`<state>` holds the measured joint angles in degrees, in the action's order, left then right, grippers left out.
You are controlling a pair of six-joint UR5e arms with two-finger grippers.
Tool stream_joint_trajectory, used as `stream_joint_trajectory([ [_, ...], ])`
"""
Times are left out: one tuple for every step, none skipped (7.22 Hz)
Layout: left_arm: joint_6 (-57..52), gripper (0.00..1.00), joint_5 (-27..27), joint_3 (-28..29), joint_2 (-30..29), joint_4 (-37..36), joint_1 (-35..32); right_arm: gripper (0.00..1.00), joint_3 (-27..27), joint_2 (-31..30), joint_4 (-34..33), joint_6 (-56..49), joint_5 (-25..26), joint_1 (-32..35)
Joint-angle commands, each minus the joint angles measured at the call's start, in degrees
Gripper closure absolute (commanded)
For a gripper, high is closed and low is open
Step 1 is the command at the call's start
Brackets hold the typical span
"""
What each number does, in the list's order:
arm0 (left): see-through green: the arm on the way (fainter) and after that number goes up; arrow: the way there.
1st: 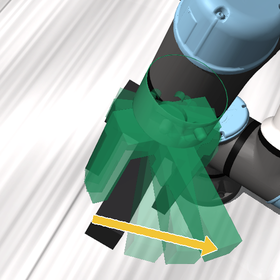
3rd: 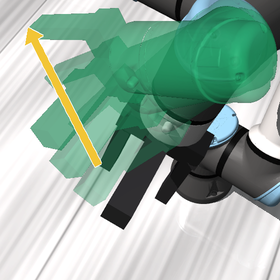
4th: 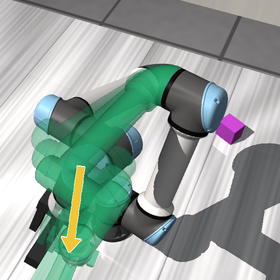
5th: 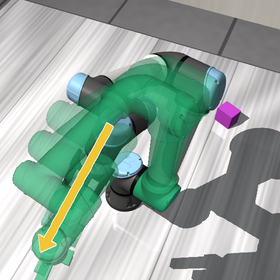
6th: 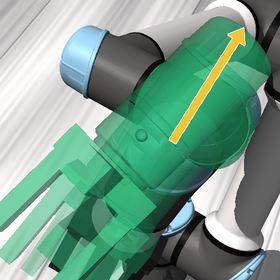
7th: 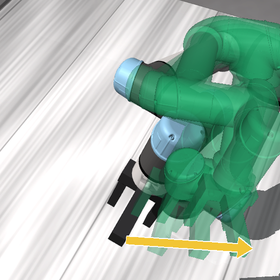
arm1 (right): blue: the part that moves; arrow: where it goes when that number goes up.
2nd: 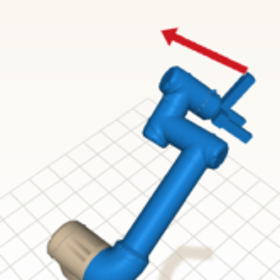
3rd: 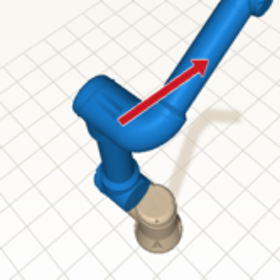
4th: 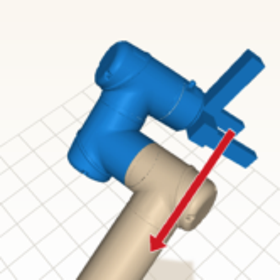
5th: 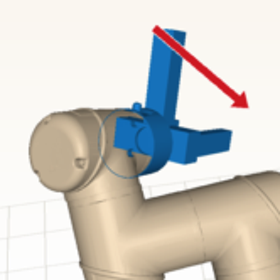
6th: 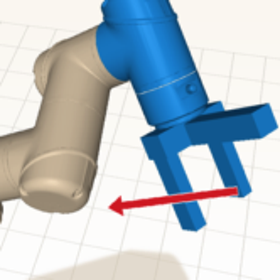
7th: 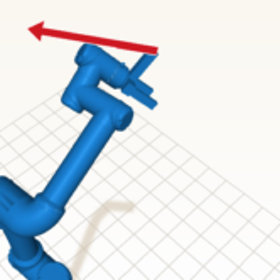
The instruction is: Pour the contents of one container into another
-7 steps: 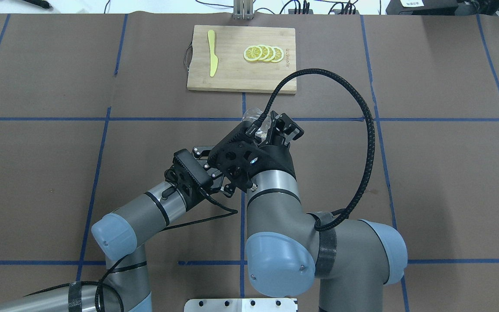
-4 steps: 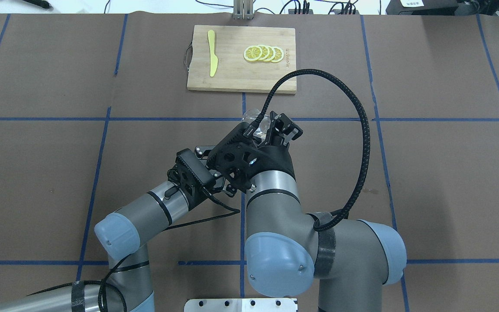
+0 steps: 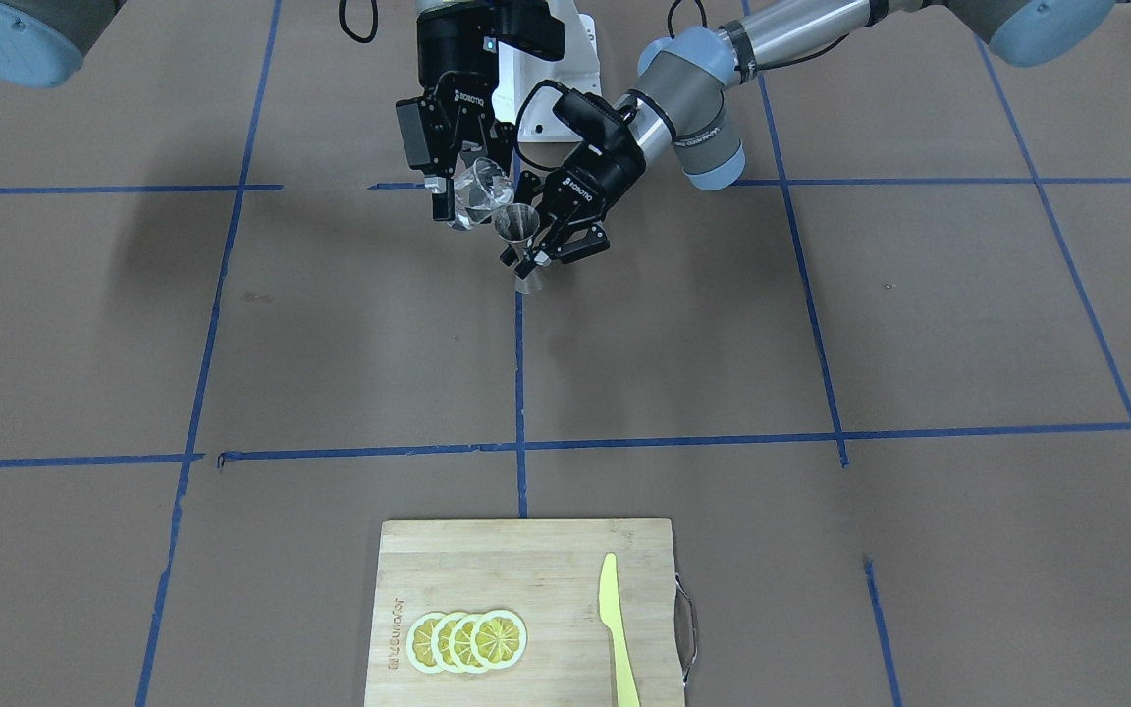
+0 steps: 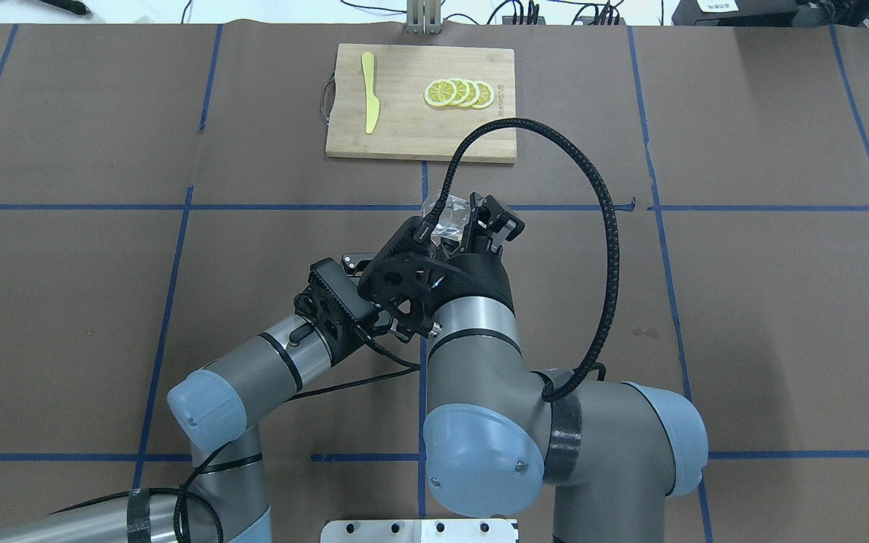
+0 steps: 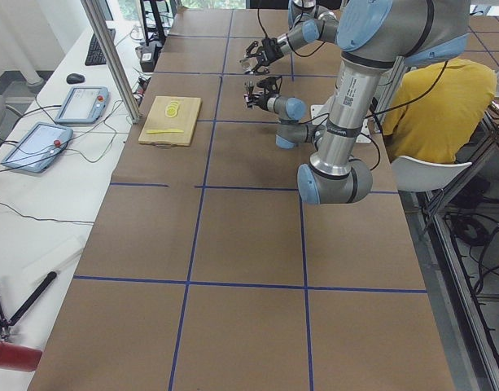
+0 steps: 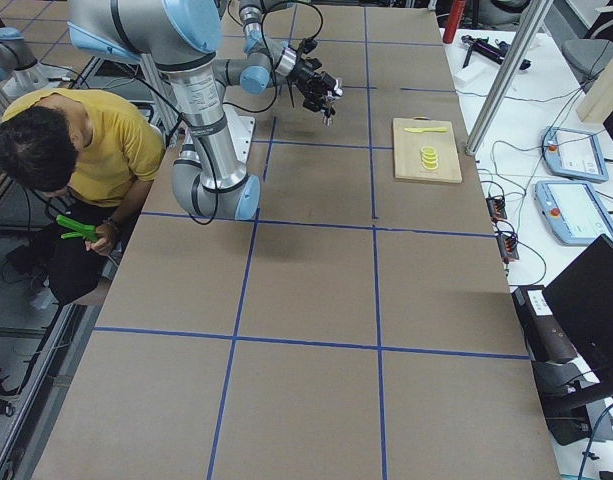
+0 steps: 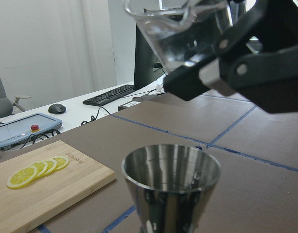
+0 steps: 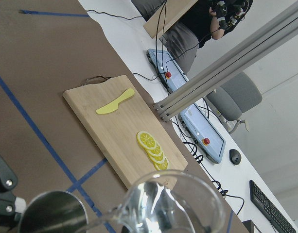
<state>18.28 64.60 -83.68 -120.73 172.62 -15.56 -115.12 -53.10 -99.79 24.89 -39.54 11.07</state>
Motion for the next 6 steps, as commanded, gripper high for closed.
stream_joint_trajectory([
  [0.00,1.00,0.00,0.00,-0.03,0.00,0.00,1.00,0.07,0.19,-0.14,-2.22,0.08,0.00],
  [0.00,1.00,0.00,0.00,-0.03,0.00,0.00,1.00,0.07,0.19,-0.23,-2.74,0.08,0.00],
  [0.00,1.00,0.00,0.00,-0.03,0.00,0.00,1.00,0.07,0.45,-1.19,-3.88,0.16,0.00],
  [0.00,1.00,0.00,0.00,-0.12,0.00,0.00,1.00,0.07,0.80,-1.72,-4.24,0.17,0.00],
  [0.00,1.00,0.00,0.00,-0.03,0.00,0.00,1.00,0.07,0.80,-1.81,-4.76,0.17,0.09],
  [0.00,1.00,0.09,0.00,-0.03,0.00,0.00,1.00,-0.02,0.80,-2.16,-6.77,0.25,0.09],
])
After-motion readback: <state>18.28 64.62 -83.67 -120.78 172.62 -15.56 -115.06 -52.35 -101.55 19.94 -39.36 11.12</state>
